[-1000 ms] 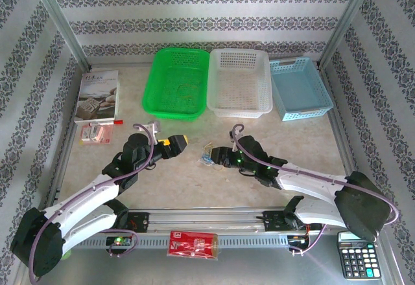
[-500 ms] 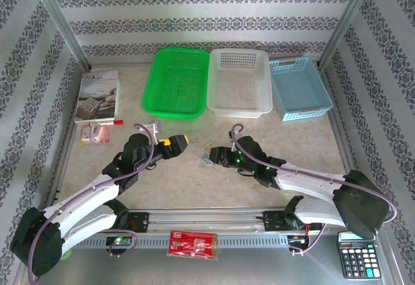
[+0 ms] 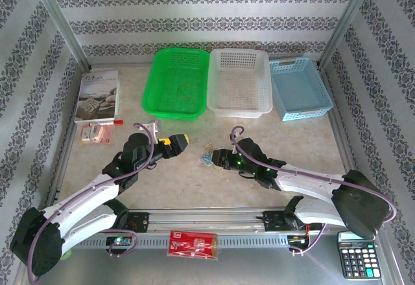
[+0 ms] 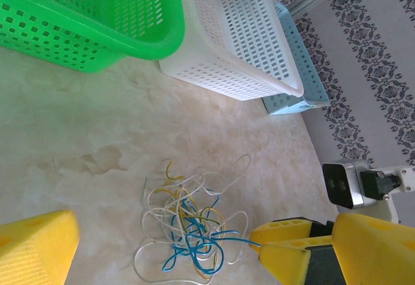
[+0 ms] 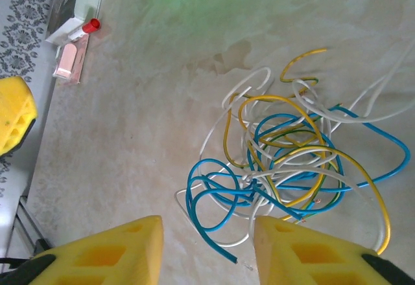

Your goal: Untangle the cables

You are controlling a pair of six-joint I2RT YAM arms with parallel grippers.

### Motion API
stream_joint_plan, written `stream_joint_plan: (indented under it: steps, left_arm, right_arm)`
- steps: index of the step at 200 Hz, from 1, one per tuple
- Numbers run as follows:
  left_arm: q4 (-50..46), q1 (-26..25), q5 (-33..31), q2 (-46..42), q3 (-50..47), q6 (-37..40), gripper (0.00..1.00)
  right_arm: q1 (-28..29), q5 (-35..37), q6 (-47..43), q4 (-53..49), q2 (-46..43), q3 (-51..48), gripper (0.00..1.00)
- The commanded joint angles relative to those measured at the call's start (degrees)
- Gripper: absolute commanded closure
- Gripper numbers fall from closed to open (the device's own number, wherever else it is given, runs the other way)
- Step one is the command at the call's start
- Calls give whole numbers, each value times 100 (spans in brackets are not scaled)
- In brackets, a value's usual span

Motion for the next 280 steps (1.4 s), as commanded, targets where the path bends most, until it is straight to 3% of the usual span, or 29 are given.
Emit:
stream_joint_plan:
  steps: [1, 41, 61, 177, 280]
  left_arm:
    - [214, -99, -3, -51, 201, 12, 0]
    - [187, -110, 3, -37, 200, 49, 0]
    - [162, -112, 7, -40, 203, 94, 0]
    - [183, -207, 565, 277, 182, 947, 0]
    - [410, -855, 155, 1107, 201, 1765, 1]
  right_arm:
    - [84, 21, 21, 155, -18, 7, 63]
    - [79, -73, -55, 147, 87, 164, 79]
    - [76, -137, -130, 108, 99, 269, 100]
    - [76, -727, -570, -768, -438, 1328, 100]
    - [76, -870, -543, -861, -601, 1847, 100]
